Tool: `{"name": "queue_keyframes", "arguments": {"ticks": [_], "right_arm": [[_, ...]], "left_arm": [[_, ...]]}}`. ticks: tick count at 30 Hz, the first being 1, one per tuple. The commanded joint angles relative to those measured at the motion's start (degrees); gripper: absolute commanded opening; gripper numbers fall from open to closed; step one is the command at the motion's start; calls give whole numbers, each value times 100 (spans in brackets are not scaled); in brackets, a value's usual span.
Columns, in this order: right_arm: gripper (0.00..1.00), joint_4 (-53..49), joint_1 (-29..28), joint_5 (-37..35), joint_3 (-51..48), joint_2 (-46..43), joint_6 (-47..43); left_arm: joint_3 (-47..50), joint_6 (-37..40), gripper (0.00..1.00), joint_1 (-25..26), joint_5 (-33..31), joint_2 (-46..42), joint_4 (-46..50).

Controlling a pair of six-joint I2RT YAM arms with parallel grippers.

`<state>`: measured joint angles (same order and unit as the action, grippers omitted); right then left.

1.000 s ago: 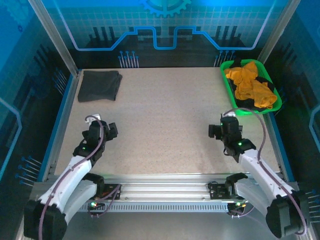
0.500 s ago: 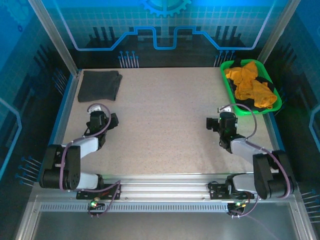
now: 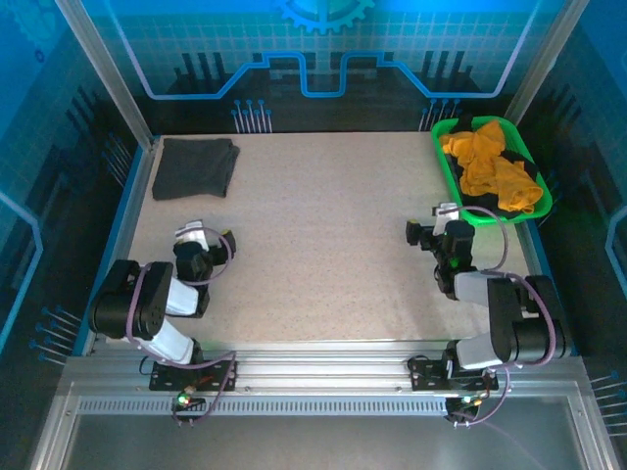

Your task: Fold and stack the t-shirts

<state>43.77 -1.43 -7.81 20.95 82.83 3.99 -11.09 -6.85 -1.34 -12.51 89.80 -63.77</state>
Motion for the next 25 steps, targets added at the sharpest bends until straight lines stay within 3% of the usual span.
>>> {"name": "queue_keyframes", "arguments": {"ticks": [1,6,25], "right_arm": [[100,628,10,273,-27,225,-79],[100,155,-147,-37,244,298,-142],[100,87,-322,-267,297,320,-280]], "left_arm": [[-275,221,99,20,19,-51,-429],[-925,360,99,105,175,-128,882],[-923,457,99,187,62,-86,809]]}}
